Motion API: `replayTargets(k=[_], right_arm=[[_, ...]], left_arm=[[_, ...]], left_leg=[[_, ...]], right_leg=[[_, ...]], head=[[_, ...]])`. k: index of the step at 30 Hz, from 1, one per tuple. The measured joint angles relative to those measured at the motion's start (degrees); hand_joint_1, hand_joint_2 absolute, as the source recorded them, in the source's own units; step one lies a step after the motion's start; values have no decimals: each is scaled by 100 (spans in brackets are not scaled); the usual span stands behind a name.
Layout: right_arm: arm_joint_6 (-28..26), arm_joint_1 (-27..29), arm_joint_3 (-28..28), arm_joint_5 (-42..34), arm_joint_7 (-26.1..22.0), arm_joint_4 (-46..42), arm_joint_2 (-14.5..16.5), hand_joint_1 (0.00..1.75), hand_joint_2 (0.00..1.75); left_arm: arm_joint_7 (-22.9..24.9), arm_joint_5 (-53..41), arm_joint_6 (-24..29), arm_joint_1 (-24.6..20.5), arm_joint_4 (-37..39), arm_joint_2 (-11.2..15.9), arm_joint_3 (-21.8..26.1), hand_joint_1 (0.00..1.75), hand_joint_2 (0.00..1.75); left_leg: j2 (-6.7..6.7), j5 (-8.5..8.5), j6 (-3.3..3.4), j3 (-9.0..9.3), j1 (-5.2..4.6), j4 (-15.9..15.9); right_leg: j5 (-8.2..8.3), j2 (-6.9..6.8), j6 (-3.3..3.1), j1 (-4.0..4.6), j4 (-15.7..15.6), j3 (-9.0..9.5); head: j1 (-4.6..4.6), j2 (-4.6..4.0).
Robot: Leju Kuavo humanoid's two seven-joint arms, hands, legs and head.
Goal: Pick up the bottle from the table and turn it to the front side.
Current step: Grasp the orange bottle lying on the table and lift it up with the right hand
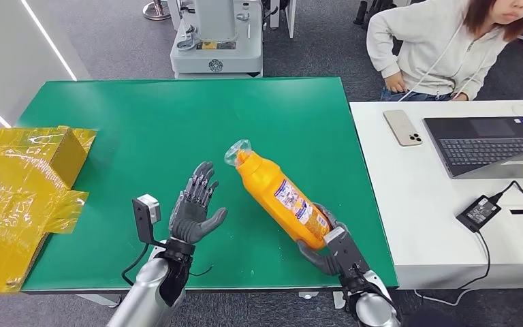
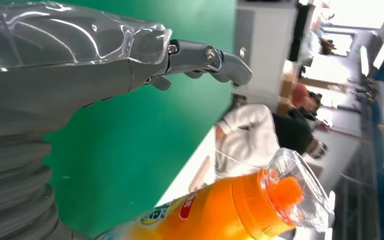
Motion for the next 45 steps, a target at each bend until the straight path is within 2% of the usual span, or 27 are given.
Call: replayTargets(k=[7,15,21,32,45], right_arm=[[-94,-476,-50,275,90,-106,94,175,175],[-107,-1480,-24,524,227,356,316,175,175],[-157,-2035,5,688,234,892,473,175,175],[-576,-2354,25,1193,103,1546,704,175,175],[-785,-2435,25,1634,-24,1786,822,175,175]], left_arm=[[360,218,-541,-678,42,-95,0,0,175],[762,366,-788,-1631,290,-295,-4,0,175],[871,329,-817,-2083,613,-413,-14,0,175],[730,315,-734,-2537,1683,-494,-67,0,175],[740,505,-684,-2835,1999,-523,-43,0,175]], left_leg=[[1,8,4,-7,0,4],[1,29,2,-35,0,10],[0,32,4,-39,0,12],[0,32,4,-44,0,12],[0,32,4,-46,0,14]], right_leg=[[8,1,1,0,2,-6],[29,1,-1,0,9,-35],[30,0,-1,0,12,-38],[30,1,-1,0,16,-45],[30,0,-1,0,19,-47]], head=[[0,0],[1,0],[-1,0],[0,0],[-1,0]])
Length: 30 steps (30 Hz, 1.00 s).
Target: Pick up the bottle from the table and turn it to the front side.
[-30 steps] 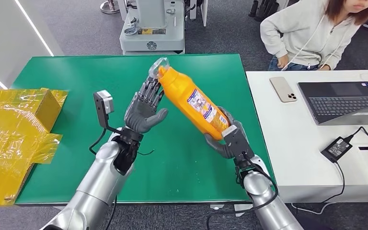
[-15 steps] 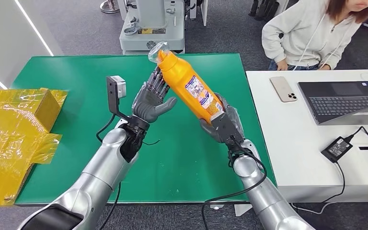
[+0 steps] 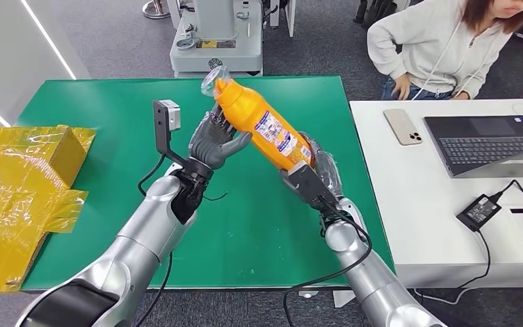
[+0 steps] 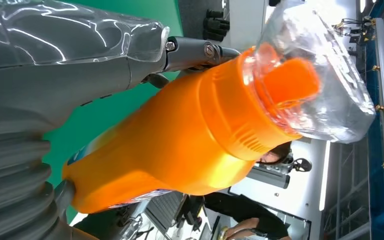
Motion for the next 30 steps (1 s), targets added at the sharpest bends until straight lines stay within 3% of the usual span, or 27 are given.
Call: replayTargets(k=[9,10,14,15,17,24,30], right_arm=[[-157,-37,0,138,-112,149,91,175,175],[-179,-42,0,150,-113,166,93,175,175],[-244,-48,-3,128,-105,233,95,175,175],[-256,-48,-8,107,-104,249,95,175,175],[-279,-47,-32,66,-114,283,95,175,175],[-367,-37,-134,2,-155,363,95,175,175],[-405,25,-291,4,-93,341,95,175,175]], left_arm=[[-14,25,164,-198,76,-82,18,0,175],[-9,38,161,-207,88,-101,18,7,175],[-12,103,146,-217,111,-207,19,158,175],[-17,111,144,-216,111,-238,19,167,175],[-30,122,131,-213,111,-302,19,174,175],[10,360,22,-191,110,-450,-2,175,175],[20,585,97,-181,82,-506,-315,175,175]], left_leg=[[0,0,0,-1,0,2],[0,0,0,-1,0,2],[-1,0,0,-2,0,5],[-1,0,0,-3,0,5],[-1,0,0,-3,0,6],[0,0,0,-4,-1,8],[-1,0,0,-5,-1,9]], right_leg=[[0,0,0,0,3,-2],[0,0,0,0,3,-2],[0,0,0,0,2,-3],[0,0,0,0,2,-3],[0,0,0,0,2,-3],[0,1,0,0,3,-6],[0,0,0,0,4,-7]], head=[[1,0],[1,0],[1,0],[1,0],[1,0],[1,0],[0,0]])
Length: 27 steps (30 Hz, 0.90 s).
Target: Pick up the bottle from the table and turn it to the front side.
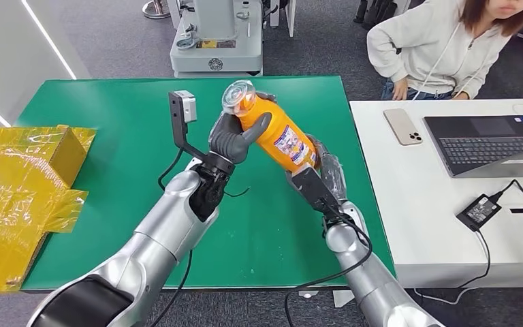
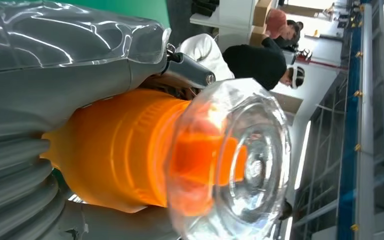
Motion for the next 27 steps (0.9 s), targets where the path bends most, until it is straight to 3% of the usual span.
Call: replayTargets(k=[12,16,17,27], right_arm=[[71,240,-251,-41,-30,-241,0,173,175],[101,266,-288,-40,-33,-301,2,6,175],[102,266,-299,-44,-28,-308,5,0,175],[377,344,-390,-153,-4,-578,35,0,175]], left_arm=[[-212,53,87,67,-57,-9,-428,175,175],[-265,-4,145,82,-75,-9,-439,175,175],[-278,-22,165,86,-80,-9,-441,175,175],[-419,-658,771,126,-368,146,-355,175,175]], left_leg=[[1,0,0,-1,0,0],[1,0,0,-2,0,0],[1,0,0,-2,0,0],[1,0,0,-4,0,0]], right_leg=[[0,1,0,0,1,-2],[0,1,0,0,2,-2],[0,0,0,0,3,-2],[0,0,0,0,6,-3]], head=[[0,0],[0,0],[0,0],[1,0]])
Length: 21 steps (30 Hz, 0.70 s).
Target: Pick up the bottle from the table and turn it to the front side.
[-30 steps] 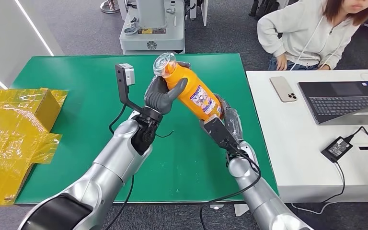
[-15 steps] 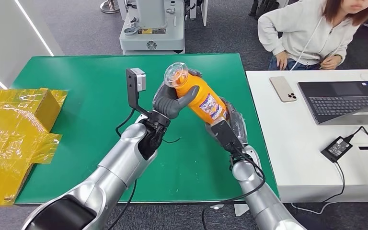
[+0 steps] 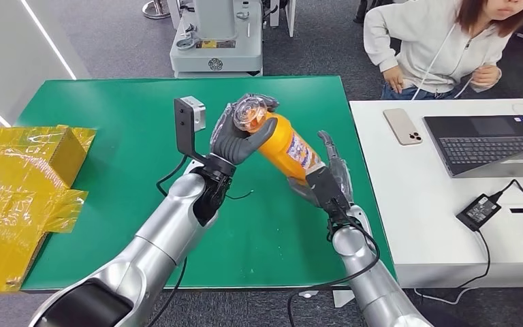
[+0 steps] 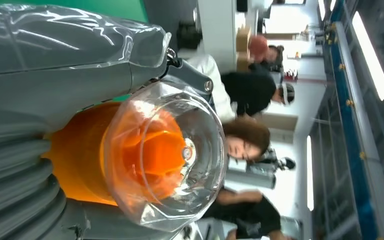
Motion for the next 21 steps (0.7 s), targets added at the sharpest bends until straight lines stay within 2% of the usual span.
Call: replayTargets(k=[7,11,18,21], right_arm=[[179,407,-1,-454,-112,-691,-6,0,175],[185,704,23,-595,-164,-1179,-30,0,175],[121,1048,57,-637,-174,-1800,-66,0,175],[101,1166,66,-639,-173,-1971,-98,0,175]], left_arm=[[-230,-879,689,-9,-268,313,323,175,175],[-263,-1040,787,-9,-387,460,547,175,175],[-266,-1207,804,-9,-416,548,733,175,175],[-293,-1626,1166,-10,-422,574,741,175,175]], left_leg=[[1,0,0,0,0,0],[2,0,0,-1,0,0],[1,0,0,-2,0,1],[1,0,0,-2,0,3]], right_leg=[[-1,0,-1,0,5,-4],[-1,1,-1,0,5,-5],[-1,1,0,-1,5,-5],[0,1,0,-1,5,-5]], head=[[1,0],[0,0],[1,0],[1,0]])
